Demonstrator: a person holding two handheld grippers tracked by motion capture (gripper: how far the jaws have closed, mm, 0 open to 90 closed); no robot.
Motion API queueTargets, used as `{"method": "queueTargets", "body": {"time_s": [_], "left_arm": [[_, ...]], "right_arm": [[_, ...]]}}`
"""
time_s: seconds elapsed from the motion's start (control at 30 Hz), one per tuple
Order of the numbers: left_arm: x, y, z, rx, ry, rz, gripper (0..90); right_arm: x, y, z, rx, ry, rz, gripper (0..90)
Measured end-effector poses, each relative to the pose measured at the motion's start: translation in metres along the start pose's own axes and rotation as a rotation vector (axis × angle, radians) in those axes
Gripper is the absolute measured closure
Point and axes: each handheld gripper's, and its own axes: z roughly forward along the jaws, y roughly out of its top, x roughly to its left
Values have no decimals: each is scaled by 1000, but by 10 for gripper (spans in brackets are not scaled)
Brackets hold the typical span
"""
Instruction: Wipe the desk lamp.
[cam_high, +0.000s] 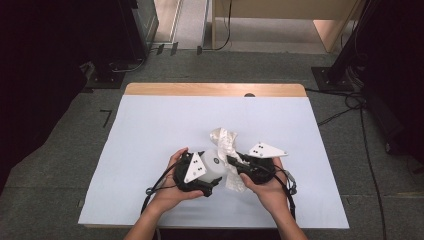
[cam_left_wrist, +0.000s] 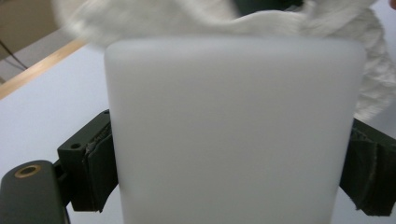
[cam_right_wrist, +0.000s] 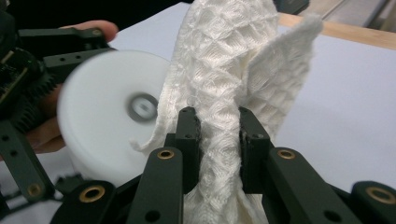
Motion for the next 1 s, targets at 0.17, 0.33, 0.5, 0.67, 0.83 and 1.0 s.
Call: {"method": "queueTargets", "body": {"time_s": [0.17, 0.33, 0.5, 0.67, 0.83, 1.0], "left_arm": [[26, -9, -6, -97, 100, -158, 84], [47, -23, -9, -235, 277, -315, 84], [57, -36, -1, -188, 351, -359, 83], [56, -40, 0, -160, 357, -341, 83], [48, -40, -5, -124, 358, -307, 81], [48, -42, -12, -116, 326, -305, 67]], "right_arm": [[-11, 4, -13, -37, -62, 1, 738], [-18, 3, -17, -54, -91, 24, 738], [-20, 1, -15, -47, -103, 20, 737], [-22, 0, -14, -36, -125, 7, 735], [-25, -2, -15, -19, -138, 16, 733], [-33, -5, -11, 16, -174, 39, 728]]}}
